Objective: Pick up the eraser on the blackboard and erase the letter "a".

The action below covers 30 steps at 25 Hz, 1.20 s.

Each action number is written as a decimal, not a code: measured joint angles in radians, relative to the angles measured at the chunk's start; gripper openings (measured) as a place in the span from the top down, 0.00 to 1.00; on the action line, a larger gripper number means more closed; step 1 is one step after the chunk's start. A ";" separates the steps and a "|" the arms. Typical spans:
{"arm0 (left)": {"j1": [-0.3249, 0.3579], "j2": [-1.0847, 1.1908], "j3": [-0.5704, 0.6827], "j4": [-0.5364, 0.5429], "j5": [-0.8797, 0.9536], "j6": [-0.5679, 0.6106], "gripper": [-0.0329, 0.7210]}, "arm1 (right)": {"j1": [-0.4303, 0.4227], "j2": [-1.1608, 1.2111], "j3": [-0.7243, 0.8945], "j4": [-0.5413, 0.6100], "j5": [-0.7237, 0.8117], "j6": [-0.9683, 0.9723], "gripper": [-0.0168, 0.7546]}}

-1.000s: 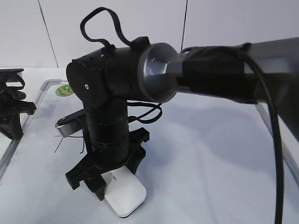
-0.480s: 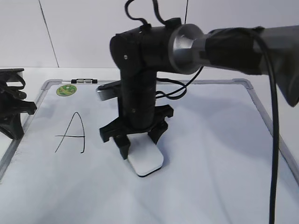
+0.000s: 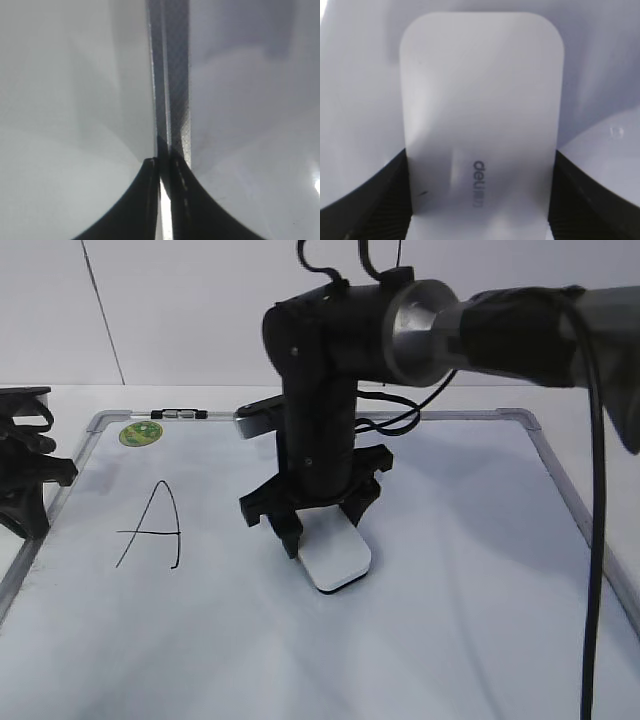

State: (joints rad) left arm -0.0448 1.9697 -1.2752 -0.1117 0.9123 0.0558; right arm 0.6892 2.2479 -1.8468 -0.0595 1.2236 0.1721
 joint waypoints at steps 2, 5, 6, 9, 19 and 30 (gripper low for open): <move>0.000 0.000 0.000 0.000 0.002 0.000 0.92 | 0.051 0.000 -0.001 -0.033 -0.002 -0.004 0.28; 0.000 0.000 0.000 0.000 0.002 0.000 0.92 | 0.167 0.002 -0.001 -0.021 -0.002 -0.015 0.28; 0.000 0.000 0.000 0.000 0.000 0.000 0.92 | 0.197 0.004 -0.003 -0.001 -0.004 -0.029 0.28; 0.000 0.000 0.000 0.000 0.000 0.000 0.92 | 0.270 0.013 -0.023 0.059 -0.004 -0.050 0.28; 0.000 0.000 0.000 0.000 -0.002 0.000 0.92 | 0.272 0.024 -0.046 0.002 0.002 -0.051 0.28; 0.000 0.000 0.000 0.000 -0.002 0.000 0.92 | 0.012 0.025 -0.055 -0.028 -0.003 -0.028 0.28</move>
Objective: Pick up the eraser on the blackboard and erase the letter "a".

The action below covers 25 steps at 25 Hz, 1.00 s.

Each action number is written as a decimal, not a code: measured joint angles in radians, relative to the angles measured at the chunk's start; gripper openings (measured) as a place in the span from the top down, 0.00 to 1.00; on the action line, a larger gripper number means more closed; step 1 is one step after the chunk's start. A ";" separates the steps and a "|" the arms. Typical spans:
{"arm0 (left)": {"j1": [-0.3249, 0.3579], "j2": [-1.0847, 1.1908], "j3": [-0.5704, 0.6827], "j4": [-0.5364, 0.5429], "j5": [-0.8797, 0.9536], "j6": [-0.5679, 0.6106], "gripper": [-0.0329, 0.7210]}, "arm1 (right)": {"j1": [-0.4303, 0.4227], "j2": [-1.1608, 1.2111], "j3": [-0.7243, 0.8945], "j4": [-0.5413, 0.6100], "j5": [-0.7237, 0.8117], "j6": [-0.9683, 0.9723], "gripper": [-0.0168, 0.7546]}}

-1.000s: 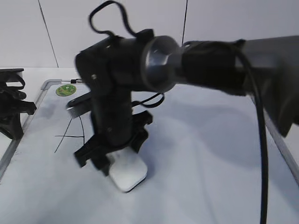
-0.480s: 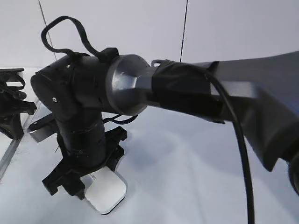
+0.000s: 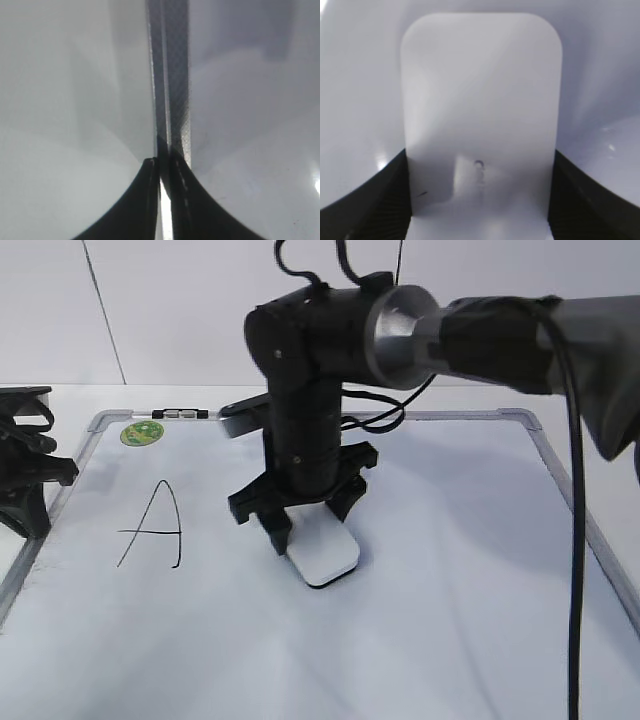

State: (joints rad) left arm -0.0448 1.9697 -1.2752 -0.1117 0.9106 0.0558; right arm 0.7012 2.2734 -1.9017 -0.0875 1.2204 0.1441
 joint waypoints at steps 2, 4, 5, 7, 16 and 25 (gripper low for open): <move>0.000 0.000 0.000 0.000 0.000 0.000 0.92 | -0.045 0.000 0.000 0.000 0.000 0.002 0.28; 0.000 0.000 0.000 0.000 0.000 0.000 0.92 | -0.074 0.000 0.000 0.000 0.000 0.003 0.28; 0.000 0.000 0.000 0.000 0.000 0.000 0.92 | -0.082 0.000 0.000 0.000 0.000 0.004 0.28; 0.000 0.000 0.000 0.000 0.000 0.000 0.92 | -0.092 0.000 0.000 0.007 -0.001 0.004 0.28; 0.000 0.000 0.000 0.000 0.000 0.000 0.92 | -0.138 -0.054 0.021 0.025 0.001 0.007 0.28; 0.000 0.000 0.000 0.003 0.000 0.000 0.91 | -0.287 -0.153 0.060 0.073 0.001 0.007 0.28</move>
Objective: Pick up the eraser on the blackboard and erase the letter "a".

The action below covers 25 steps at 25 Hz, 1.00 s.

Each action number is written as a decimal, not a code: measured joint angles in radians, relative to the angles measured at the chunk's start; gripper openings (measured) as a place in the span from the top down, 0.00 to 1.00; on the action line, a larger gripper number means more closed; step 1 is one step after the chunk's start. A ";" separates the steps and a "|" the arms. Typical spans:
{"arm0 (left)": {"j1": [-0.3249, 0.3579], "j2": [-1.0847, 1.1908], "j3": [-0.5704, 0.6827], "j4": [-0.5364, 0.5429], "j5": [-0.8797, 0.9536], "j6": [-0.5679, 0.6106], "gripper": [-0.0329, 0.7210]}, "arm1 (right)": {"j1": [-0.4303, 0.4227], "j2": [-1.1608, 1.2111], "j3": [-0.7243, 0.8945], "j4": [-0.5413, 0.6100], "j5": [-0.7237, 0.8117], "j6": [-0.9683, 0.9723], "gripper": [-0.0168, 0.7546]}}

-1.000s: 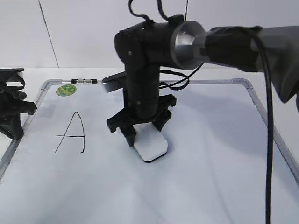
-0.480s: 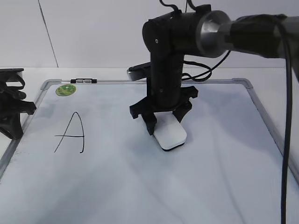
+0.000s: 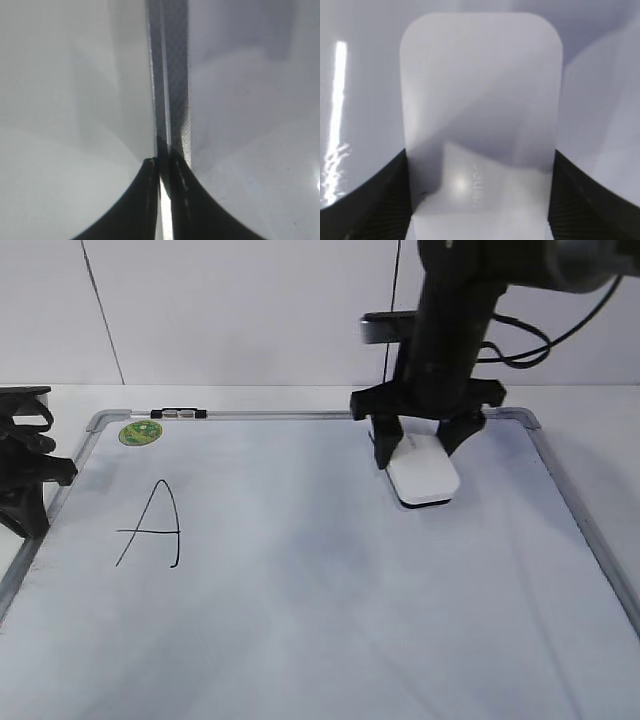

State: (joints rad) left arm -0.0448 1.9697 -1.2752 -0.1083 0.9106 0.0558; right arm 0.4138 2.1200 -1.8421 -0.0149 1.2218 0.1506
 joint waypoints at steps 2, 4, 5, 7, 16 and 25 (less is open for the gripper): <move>0.000 0.000 0.000 0.000 0.000 0.000 0.91 | -0.037 -0.039 0.048 0.002 0.000 0.000 0.28; 0.000 0.000 0.000 0.000 0.000 0.000 0.91 | -0.070 -0.084 0.116 0.002 0.000 0.000 0.28; 0.000 0.000 0.000 0.000 0.000 0.000 0.91 | -0.089 -0.109 0.155 0.002 0.000 0.000 0.28; 0.000 0.000 0.000 0.000 0.000 0.000 0.91 | -0.125 -0.150 0.229 0.003 -0.011 -0.004 0.28; 0.000 0.000 0.000 0.000 0.000 0.000 0.91 | -0.317 -0.226 0.433 0.060 -0.095 -0.141 0.28; 0.000 0.000 0.000 0.000 0.000 0.000 0.91 | -0.350 -0.214 0.435 0.083 -0.141 -0.208 0.28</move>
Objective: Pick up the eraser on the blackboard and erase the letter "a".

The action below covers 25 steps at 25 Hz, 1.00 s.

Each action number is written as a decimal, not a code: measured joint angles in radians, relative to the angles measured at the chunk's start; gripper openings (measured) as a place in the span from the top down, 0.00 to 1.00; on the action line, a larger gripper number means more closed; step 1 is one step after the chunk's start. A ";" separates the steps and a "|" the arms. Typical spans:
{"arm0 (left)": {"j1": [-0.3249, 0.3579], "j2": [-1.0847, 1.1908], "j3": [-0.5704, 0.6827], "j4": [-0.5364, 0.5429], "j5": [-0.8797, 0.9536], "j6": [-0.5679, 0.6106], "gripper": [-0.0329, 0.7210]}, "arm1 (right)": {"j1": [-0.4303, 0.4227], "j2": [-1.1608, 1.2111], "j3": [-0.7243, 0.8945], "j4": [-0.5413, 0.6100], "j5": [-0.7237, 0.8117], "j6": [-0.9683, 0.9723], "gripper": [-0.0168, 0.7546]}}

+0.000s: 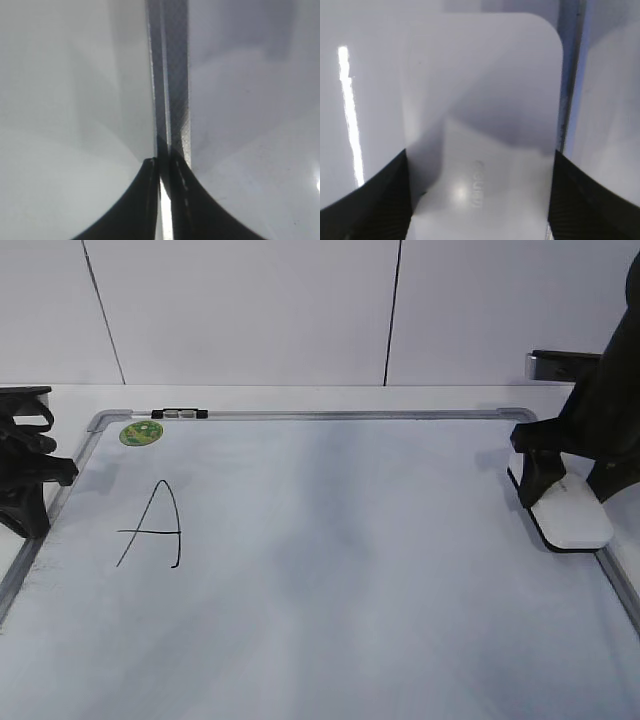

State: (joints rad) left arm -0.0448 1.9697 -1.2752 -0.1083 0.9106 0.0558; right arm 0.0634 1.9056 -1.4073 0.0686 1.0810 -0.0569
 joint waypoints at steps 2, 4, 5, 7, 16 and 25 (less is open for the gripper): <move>0.000 0.000 0.000 0.000 0.000 0.000 0.91 | 0.000 0.015 0.000 -0.002 -0.006 -0.007 0.28; 0.000 0.000 0.000 0.000 0.000 0.000 0.91 | 0.000 0.025 0.000 -0.002 -0.011 -0.006 0.28; 0.000 0.000 0.000 0.000 0.000 0.000 0.91 | 0.000 0.027 0.000 -0.002 -0.016 -0.006 0.28; 0.000 0.000 0.000 0.000 0.000 0.000 0.91 | 0.000 0.031 0.000 -0.002 -0.020 -0.007 0.28; 0.000 0.000 0.000 -0.002 0.000 0.000 0.91 | 0.000 0.037 0.000 -0.054 -0.030 -0.001 0.28; 0.000 0.000 0.000 -0.002 0.000 0.000 0.91 | 0.000 0.043 0.000 -0.054 -0.052 -0.001 0.28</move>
State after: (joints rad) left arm -0.0448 1.9697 -1.2752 -0.1101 0.9106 0.0558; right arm 0.0634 1.9488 -1.4073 0.0151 1.0291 -0.0579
